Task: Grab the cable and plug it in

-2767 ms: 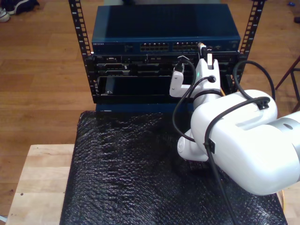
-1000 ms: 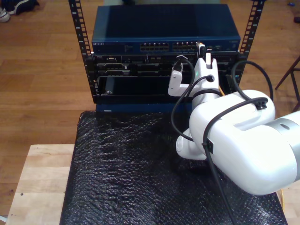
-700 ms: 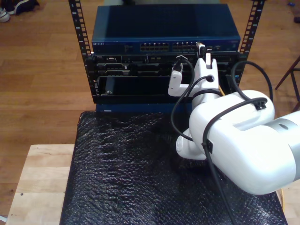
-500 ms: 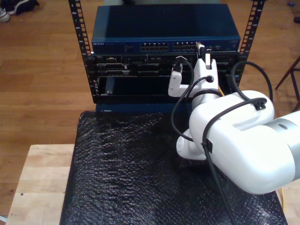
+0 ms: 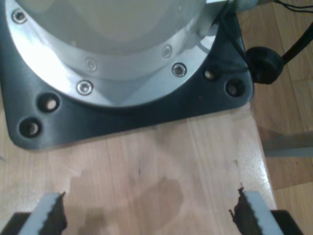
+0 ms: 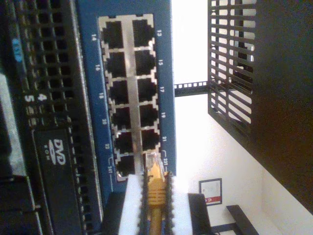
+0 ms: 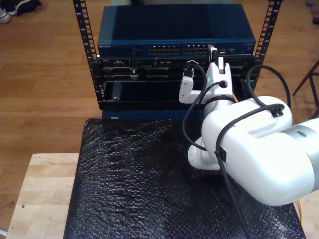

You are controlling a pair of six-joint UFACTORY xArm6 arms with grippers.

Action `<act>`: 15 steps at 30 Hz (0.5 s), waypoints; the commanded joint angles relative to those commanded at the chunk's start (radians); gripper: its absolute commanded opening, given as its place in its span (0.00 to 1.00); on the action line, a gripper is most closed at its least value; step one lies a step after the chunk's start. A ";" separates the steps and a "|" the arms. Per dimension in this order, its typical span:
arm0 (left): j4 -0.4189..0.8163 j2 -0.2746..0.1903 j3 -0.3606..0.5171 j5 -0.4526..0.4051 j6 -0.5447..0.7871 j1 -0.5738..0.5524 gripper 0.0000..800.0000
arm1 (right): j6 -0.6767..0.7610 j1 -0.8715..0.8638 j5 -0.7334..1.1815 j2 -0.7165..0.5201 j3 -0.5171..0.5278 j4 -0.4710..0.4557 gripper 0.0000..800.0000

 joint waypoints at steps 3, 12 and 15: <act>0.000 0.000 0.000 0.002 0.000 0.000 1.00 | 0.000 -0.002 -0.005 0.000 0.006 0.000 0.00; 0.000 0.000 0.000 0.002 0.000 0.000 1.00 | -0.003 -0.002 -0.002 0.000 0.008 0.000 0.00; 0.000 0.000 0.000 0.000 0.000 0.000 1.00 | -0.003 -0.003 0.000 0.000 0.005 0.000 0.00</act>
